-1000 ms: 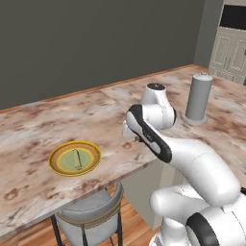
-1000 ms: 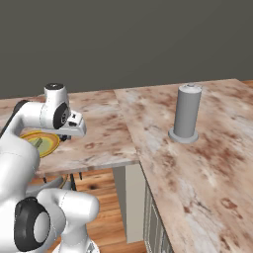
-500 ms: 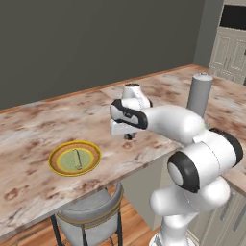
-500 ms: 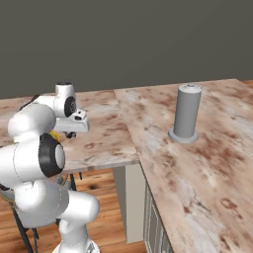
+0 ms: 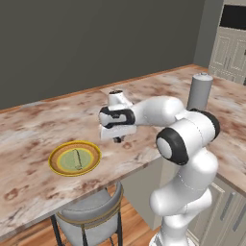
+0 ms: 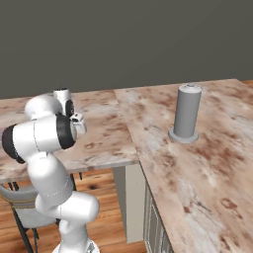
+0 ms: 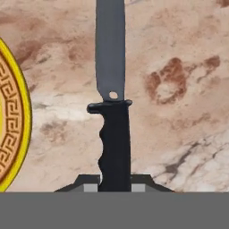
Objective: Retrieve the butter from the fridge and place it on a plate on the dining table. Then retrieve the butter knife by the fridge and place it near the plate.
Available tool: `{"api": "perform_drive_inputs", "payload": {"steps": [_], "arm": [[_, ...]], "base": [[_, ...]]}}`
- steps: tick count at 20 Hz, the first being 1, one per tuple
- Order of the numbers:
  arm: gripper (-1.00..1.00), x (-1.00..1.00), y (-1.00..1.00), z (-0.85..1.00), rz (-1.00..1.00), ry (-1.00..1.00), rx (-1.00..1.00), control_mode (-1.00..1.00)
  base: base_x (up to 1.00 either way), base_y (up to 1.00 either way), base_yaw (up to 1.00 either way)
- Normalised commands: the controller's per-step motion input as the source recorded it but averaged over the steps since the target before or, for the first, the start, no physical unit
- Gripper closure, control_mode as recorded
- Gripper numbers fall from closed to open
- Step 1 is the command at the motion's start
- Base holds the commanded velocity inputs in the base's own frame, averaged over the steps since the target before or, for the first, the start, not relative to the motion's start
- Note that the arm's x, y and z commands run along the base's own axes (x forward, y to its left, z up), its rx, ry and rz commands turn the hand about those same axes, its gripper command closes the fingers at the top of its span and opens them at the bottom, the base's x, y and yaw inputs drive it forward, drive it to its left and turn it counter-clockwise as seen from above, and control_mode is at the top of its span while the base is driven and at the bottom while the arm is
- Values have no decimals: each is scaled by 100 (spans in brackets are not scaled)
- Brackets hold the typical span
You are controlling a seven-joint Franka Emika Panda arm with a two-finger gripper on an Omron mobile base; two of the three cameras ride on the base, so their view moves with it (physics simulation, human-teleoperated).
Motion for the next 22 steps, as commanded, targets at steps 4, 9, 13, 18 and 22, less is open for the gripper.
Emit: {"api": "perform_drive_inputs", "payload": {"steps": [4, 9, 13, 18, 22], "arm": [[100, 2, 0, -61, 0, -10, 0, -100], [100, 3, 0, -61, 0, -12, 0, -100], [100, 22, 0, -34, 6, -17, 9, -100], [100, 30, 0, -28, 6, -5, 7, -100], [100, 36, 0, -30, 5, 0, 2, -100]], "base": [[0, 0, 0], [0, 0, 0], [0, 0, 0], [0, 0, 0], [0, 0, 0]]}}
